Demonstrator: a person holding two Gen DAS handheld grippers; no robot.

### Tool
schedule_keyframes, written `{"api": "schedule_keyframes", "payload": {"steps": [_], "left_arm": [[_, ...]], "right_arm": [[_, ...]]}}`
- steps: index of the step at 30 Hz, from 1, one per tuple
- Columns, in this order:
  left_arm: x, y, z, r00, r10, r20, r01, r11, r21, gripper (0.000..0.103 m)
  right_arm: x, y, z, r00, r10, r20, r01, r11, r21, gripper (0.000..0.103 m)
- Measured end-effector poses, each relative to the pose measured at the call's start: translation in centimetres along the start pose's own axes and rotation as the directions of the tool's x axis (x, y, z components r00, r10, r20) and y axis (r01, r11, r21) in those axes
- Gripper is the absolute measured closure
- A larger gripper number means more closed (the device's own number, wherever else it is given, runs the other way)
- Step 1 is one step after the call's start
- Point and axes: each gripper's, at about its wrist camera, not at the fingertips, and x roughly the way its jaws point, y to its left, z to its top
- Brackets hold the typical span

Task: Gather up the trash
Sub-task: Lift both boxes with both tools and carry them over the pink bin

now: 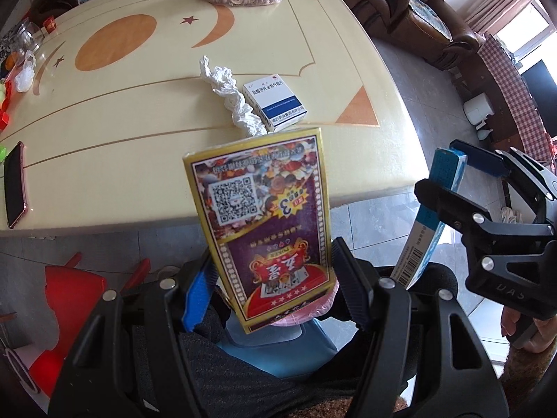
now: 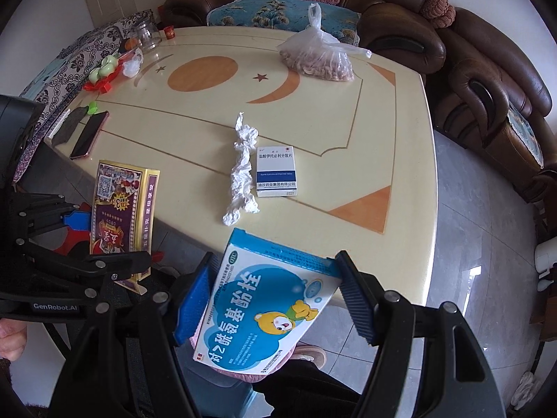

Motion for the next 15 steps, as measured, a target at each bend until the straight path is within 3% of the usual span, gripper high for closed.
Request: {"api": "schedule_keyframes", "payload": {"steps": [10, 15], "left_arm": [[2.7, 0.3, -3.0, 0.999, -0.002, -0.054, 0.004, 1.0, 0.03, 0.04], [3.5, -0.3, -3.8, 0.999, 0.007, -0.044, -0.005, 0.998, 0.059, 0.04]], "right_arm": [[0.8, 1.6, -3.3, 0.999, 0.031, -0.019, -0.031, 0.999, -0.007, 0.036], [1.8, 2.1, -4.5, 0.999, 0.045, -0.027, -0.045, 0.999, -0.011, 0.036]]}}
